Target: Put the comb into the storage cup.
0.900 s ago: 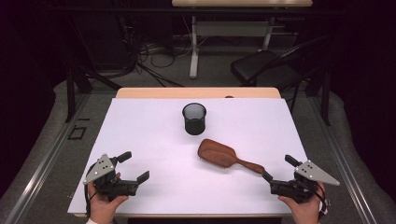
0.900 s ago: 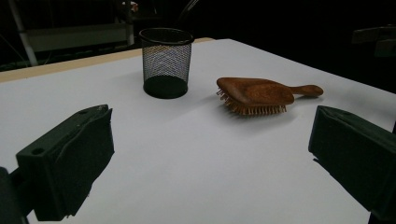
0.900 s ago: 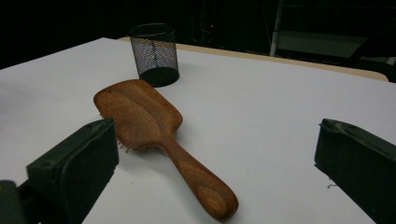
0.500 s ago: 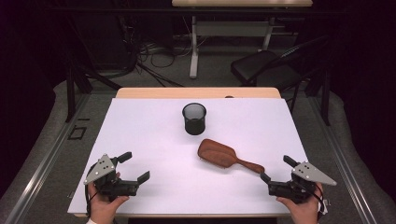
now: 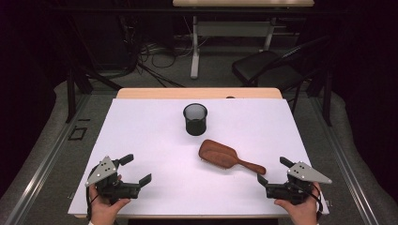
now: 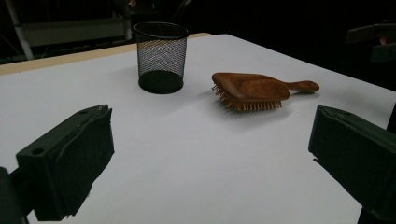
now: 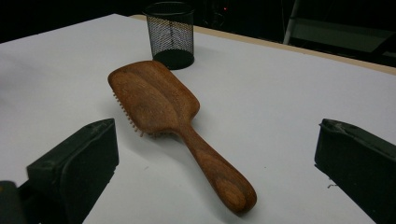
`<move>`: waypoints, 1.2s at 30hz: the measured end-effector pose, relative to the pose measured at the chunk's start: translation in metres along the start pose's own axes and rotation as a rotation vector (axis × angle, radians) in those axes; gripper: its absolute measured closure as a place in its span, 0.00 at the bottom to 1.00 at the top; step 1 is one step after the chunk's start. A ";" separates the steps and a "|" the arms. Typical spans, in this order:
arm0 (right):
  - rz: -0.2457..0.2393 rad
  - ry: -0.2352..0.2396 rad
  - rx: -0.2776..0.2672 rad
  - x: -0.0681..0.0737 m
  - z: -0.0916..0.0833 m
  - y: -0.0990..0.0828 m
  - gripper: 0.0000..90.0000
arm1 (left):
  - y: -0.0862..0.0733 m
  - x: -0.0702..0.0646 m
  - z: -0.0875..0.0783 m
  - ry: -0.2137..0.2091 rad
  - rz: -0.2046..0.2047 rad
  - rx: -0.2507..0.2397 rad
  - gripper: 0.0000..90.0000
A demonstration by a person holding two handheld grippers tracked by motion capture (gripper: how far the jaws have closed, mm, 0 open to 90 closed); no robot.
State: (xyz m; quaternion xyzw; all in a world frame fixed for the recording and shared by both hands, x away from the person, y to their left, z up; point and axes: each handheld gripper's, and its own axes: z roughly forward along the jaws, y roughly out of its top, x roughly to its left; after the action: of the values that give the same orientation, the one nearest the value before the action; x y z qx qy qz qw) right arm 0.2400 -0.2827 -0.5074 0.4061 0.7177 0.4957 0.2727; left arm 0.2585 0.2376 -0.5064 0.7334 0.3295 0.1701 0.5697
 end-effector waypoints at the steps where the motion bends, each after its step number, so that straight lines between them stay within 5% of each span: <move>1: -0.005 0.002 0.001 0.000 0.000 0.000 0.00 | 0.000 0.000 0.000 0.000 0.001 0.005 0.00; 28: -0.048 0.043 0.180 -0.006 0.015 0.012 0.00 | -0.005 -0.004 0.000 -0.008 -0.009 0.012 0.00; 36: -0.094 0.070 0.257 -0.009 0.024 0.020 0.01 | -0.005 -0.004 0.001 -0.005 -0.010 0.018 0.00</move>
State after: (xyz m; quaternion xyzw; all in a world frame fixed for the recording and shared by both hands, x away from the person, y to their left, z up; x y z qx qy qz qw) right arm 0.2696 -0.2748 -0.4979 0.3862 0.8025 0.4002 0.2162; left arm 0.2549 0.2351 -0.5106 0.7374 0.3335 0.1624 0.5645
